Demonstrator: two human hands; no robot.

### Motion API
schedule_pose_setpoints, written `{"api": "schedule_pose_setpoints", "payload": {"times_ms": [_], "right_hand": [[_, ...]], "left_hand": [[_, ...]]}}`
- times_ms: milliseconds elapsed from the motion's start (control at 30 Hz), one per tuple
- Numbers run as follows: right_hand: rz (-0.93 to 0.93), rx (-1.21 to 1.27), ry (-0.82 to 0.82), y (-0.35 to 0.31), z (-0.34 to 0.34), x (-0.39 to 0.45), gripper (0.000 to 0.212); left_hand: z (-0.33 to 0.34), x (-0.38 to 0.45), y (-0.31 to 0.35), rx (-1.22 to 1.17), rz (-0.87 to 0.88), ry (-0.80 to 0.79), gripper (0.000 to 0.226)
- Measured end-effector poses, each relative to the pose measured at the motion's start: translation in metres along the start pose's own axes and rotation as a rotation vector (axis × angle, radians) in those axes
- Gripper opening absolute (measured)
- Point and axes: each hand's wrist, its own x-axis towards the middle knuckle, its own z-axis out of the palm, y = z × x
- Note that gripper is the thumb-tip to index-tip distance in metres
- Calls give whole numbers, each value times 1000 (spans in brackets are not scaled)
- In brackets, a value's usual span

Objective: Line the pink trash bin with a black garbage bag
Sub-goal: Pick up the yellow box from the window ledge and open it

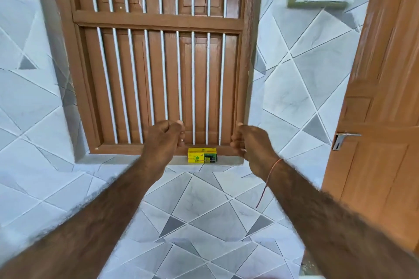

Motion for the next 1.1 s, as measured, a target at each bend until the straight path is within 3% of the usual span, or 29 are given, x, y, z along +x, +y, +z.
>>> {"api": "schedule_pose_setpoints", "payload": {"times_ms": [233, 467, 533, 633, 800, 867, 967, 1067, 1100], "right_hand": [[147, 6, 57, 67, 7, 109, 13], [242, -59, 80, 144, 37, 203, 19], [267, -135, 96, 160, 45, 224, 14], [336, -229, 79, 183, 59, 256, 23], [377, -323, 111, 206, 68, 289, 27], [388, -315, 108, 210, 67, 295, 25], [349, -243, 98, 210, 62, 296, 16], [284, -135, 30, 207, 54, 290, 5], [264, -81, 9, 207, 49, 288, 12]], "left_hand": [[29, 88, -100, 131, -141, -9, 32], [58, 164, -196, 156, -245, -67, 22], [65, 178, -214, 158, -248, -89, 22], [74, 208, -244, 184, -265, -100, 32], [91, 235, -277, 312, -370, -174, 26], [99, 234, -283, 312, -389, -135, 26], [107, 237, -284, 49, -433, 44, 9], [109, 241, -272, -287, -530, 122, 18], [109, 240, -268, -348, -541, 117, 19]]}}
